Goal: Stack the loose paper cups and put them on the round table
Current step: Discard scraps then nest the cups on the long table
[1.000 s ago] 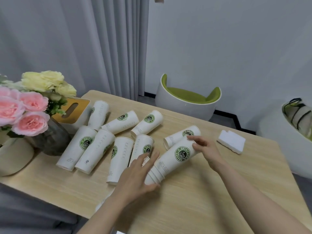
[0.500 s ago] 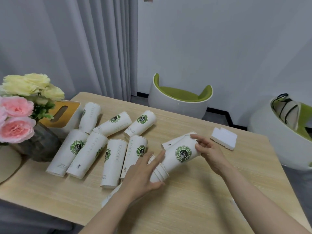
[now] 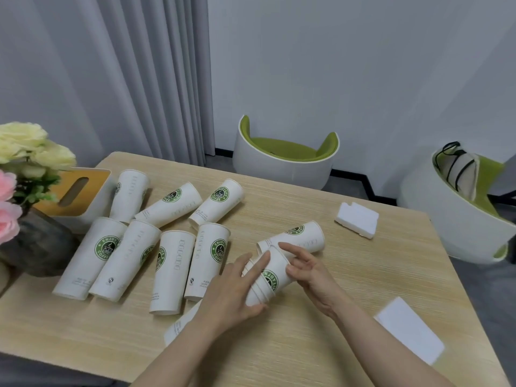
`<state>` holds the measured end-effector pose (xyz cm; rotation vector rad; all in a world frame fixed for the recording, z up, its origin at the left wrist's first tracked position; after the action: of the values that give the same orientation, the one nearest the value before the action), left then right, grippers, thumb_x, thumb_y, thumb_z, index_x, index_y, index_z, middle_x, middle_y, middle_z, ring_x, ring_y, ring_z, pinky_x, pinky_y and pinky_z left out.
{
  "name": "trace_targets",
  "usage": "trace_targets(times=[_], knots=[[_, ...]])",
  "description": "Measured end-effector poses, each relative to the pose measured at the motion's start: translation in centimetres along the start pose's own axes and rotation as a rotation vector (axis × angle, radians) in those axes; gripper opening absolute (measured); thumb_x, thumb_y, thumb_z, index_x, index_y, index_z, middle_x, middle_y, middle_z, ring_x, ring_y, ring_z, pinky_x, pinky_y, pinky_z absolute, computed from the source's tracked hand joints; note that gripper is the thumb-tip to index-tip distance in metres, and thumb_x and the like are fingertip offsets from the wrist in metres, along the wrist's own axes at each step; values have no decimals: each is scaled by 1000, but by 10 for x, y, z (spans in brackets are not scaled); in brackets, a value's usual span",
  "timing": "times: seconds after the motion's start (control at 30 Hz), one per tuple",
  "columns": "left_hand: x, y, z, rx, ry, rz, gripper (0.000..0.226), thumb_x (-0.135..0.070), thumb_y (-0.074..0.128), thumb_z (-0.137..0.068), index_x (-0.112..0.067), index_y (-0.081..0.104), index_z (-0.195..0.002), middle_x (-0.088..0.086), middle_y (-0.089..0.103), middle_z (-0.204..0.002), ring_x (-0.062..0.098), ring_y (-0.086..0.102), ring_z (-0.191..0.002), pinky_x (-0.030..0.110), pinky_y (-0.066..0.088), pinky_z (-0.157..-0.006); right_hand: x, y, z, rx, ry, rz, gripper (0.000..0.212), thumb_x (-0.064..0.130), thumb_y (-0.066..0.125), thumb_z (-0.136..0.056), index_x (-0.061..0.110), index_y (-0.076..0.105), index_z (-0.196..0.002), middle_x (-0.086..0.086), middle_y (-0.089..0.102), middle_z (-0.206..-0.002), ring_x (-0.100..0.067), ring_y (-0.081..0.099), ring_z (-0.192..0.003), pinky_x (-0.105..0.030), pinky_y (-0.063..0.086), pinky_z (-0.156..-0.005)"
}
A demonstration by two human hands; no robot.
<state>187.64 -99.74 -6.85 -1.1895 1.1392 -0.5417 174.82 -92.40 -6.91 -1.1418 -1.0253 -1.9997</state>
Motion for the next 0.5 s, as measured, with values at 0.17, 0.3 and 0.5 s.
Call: trace_targets(times=[0.17,0.3,0.5], knots=[[-4,5,-4,19,-15,-19,113,-68,59,-75,-51,-37,-132,-6,13,-155,16,32,-136,35,45,-96,-8,6,5,26,4,1,46,-13,53,-84,10,58,-123,-11,71,-91,-16,64,-85,-20,51,-78],[-5,3,-6,-1,-34,9,109,-67,59,-74,-52,-32,-133,-9,17,-153,12,33,-134,33,44,-96,-4,1,4,38,1,25,44,-4,60,-82,12,59,-123,-8,70,-93,-15,62,-85,-22,48,-78],[-2,-6,-1,-50,-55,63,103,-67,60,-74,-56,-23,-135,-12,18,-150,9,33,-133,26,44,-90,39,-71,-19,-322,-226,501,39,0,68,-82,19,65,-116,-7,57,-122,-19,50,-113,-32,42,-99]])
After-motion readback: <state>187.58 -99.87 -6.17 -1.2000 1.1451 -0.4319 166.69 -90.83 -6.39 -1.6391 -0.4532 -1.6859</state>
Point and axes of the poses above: each hand's wrist, its own z-axis away from the middle knuckle, its own y-axis out of the palm, x = y × z, the point moved 9 cm from there along -z, towards the middle knuckle
